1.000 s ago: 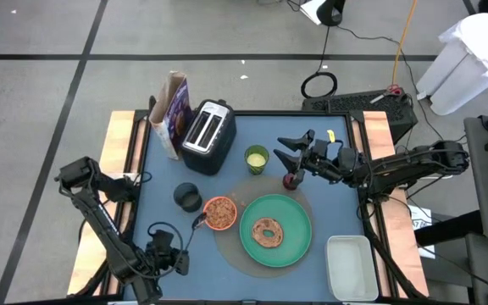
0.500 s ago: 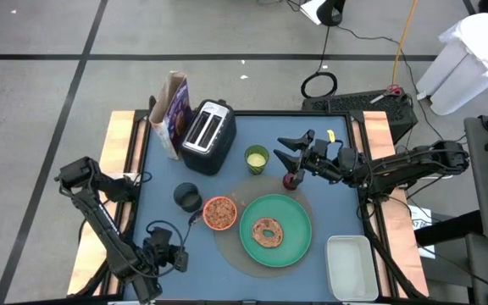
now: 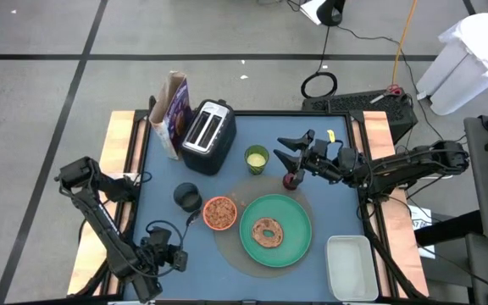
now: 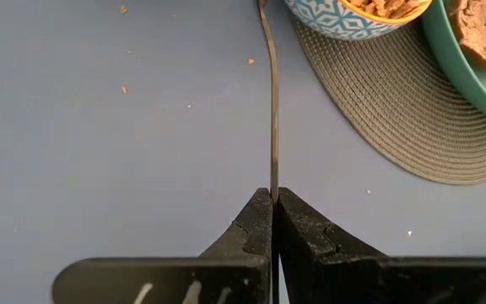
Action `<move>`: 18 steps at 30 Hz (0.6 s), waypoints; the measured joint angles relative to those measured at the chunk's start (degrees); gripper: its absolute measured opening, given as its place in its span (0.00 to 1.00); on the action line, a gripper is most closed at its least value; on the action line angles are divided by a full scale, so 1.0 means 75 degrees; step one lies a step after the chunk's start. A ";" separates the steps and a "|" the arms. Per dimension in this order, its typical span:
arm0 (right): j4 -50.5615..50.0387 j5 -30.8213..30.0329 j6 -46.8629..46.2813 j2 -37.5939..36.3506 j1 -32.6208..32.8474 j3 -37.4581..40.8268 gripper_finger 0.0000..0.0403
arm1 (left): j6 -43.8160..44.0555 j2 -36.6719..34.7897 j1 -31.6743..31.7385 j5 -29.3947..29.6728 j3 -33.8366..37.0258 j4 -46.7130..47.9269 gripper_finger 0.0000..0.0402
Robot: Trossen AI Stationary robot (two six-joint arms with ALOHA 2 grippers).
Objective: Arrange a breakfast setting
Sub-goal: Put the spoon beside the orange bowl
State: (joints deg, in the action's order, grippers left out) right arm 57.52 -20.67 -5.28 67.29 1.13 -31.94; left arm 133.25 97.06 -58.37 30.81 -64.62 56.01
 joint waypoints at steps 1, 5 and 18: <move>0.0000 0.0000 -0.0001 0.0000 0.0000 0.0000 0.49 | 0.0000 0.0000 0.0019 -0.0003 0.0000 0.0000 0.02; 0.0006 0.0000 -0.0003 0.0000 -0.0003 0.0000 0.49 | 0.0000 0.0000 0.0142 -0.0069 0.0000 -0.0003 0.02; 0.0125 0.0003 -0.0003 0.0000 0.0000 0.0000 0.49 | 0.0018 0.0011 0.0575 -0.0186 0.0000 -0.0010 0.02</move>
State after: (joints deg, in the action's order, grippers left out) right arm 58.46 -20.64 -5.30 67.29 1.13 -31.94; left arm 133.38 97.14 -54.06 29.41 -64.62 55.93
